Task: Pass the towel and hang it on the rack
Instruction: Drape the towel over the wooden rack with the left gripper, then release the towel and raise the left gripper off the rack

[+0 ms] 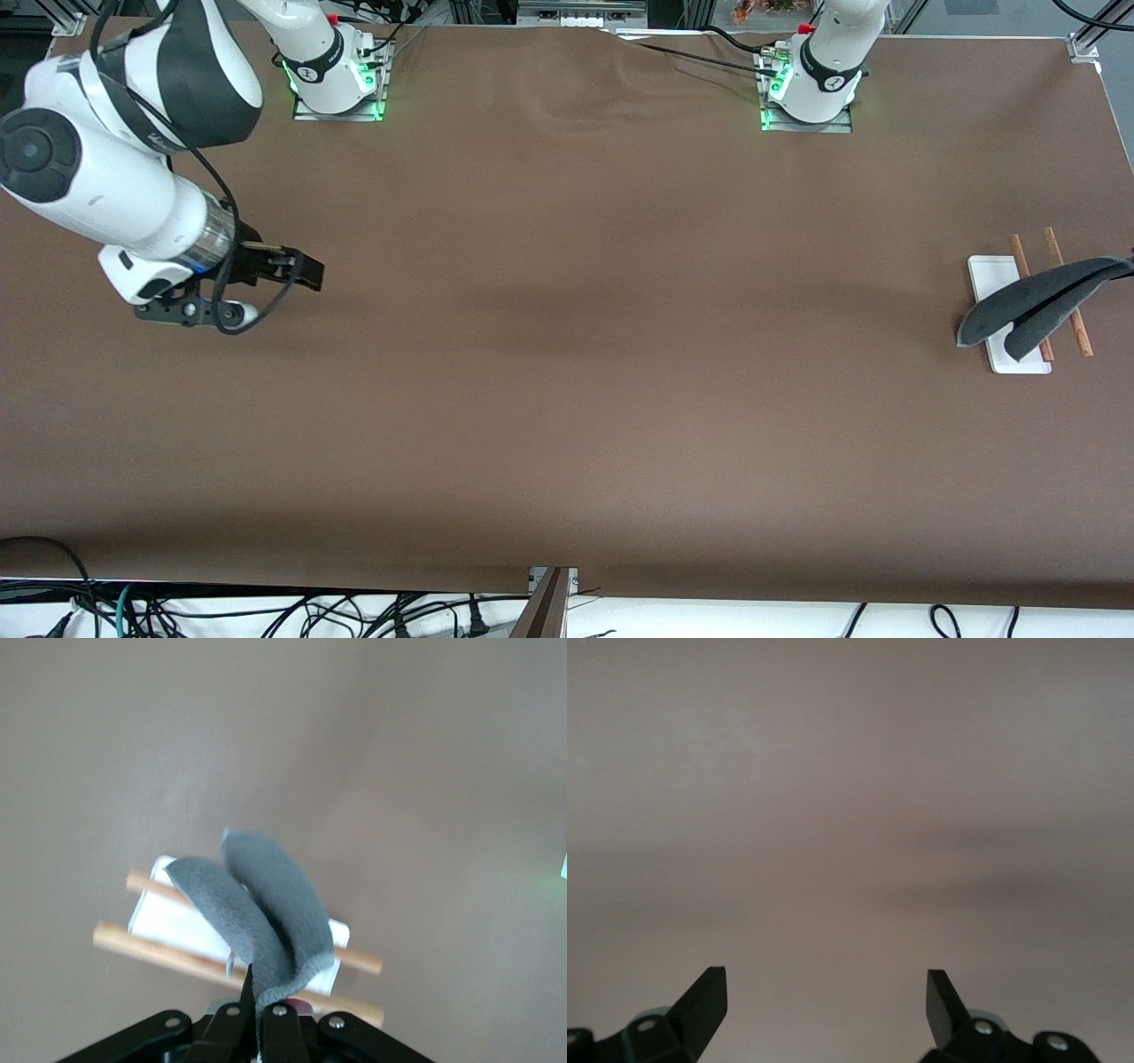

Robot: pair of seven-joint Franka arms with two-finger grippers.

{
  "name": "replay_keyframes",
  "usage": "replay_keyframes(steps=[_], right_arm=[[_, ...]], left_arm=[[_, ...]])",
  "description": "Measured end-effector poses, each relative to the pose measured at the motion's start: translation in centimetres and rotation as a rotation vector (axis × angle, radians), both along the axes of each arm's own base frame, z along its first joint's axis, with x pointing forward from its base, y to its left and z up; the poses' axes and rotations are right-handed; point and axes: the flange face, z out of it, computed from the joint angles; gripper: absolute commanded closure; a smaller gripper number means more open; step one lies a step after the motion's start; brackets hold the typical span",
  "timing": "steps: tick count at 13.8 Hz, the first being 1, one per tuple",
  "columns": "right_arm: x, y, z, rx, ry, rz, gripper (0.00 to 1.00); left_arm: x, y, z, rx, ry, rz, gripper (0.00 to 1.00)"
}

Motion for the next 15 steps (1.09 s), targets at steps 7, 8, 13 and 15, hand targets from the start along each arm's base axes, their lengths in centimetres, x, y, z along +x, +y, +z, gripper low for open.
replay_keyframes(steps=[7,8,13,15], right_arm=[[-0.5,-2.4,0.8,-0.022,-0.013,0.059,0.01],[-0.6,-2.2,0.9,-0.022,-0.014,0.063,0.01],[-0.6,-2.7,1.8,-0.024,-0.031,0.055,0.01],[-0.4,-3.0,2.4,-0.025,-0.045,0.050,0.01]], left_arm=[[-2.3,9.6,-6.4,0.031,-0.027,0.045,1.00],[-2.7,10.5,-7.8,0.028,-0.029,0.055,1.00],[-4.0,12.8,-12.1,0.011,-0.025,0.090,1.00],[-4.3,13.2,-13.1,0.007,-0.023,0.098,1.00]])
